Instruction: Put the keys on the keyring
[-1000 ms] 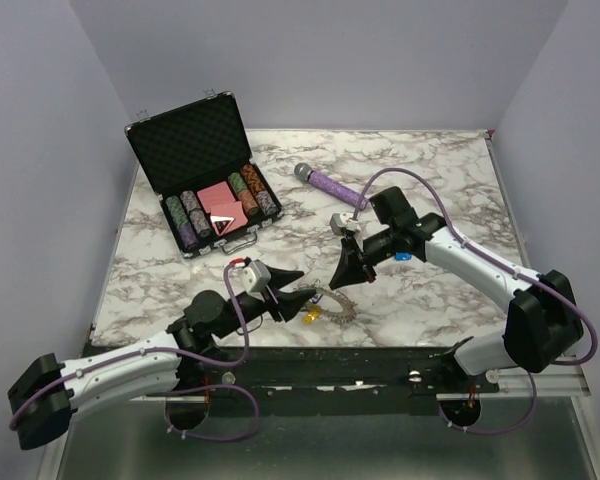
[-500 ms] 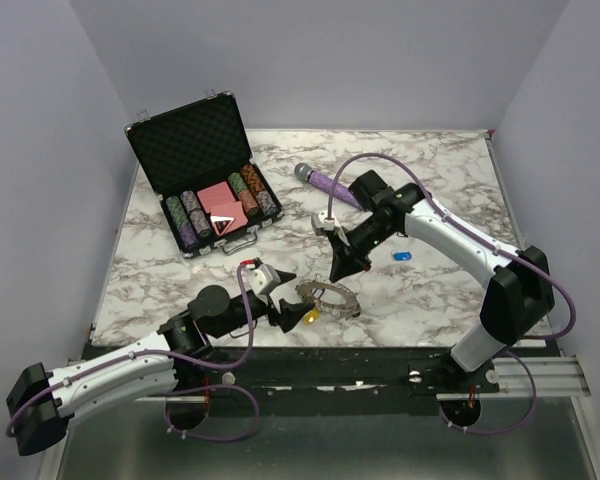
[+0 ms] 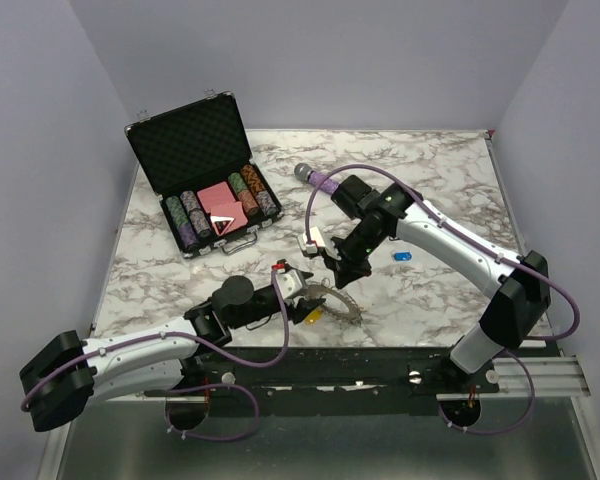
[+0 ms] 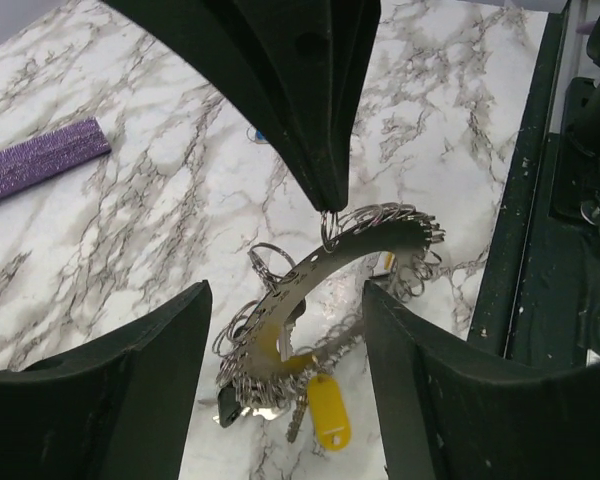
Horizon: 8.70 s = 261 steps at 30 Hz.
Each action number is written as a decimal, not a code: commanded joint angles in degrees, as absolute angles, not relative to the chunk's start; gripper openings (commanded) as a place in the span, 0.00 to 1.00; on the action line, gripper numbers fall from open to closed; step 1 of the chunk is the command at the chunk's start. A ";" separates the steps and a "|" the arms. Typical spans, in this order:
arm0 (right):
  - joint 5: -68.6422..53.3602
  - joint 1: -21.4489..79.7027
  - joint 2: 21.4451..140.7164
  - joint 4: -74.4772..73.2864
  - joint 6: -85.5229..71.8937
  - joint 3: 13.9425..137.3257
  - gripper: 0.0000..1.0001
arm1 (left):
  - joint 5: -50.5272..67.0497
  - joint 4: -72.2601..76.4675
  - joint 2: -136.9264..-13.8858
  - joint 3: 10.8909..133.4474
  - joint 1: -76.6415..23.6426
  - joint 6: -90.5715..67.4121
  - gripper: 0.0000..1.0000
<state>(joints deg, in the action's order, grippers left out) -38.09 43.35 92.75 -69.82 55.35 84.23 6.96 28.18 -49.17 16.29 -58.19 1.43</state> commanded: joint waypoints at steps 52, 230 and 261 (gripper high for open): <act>-42.19 43.42 93.34 -71.19 50.98 87.72 0.00 | 16.26 41.92 -62.05 18.90 -58.18 3.08 0.19; -47.64 38.85 89.21 -70.05 54.58 83.76 0.00 | 20.57 33.05 -63.63 28.13 -56.51 4.22 0.14; -73.65 31.82 77.52 -58.45 61.35 68.29 0.49 | 13.19 67.13 -50.54 8.35 -54.84 -33.66 0.00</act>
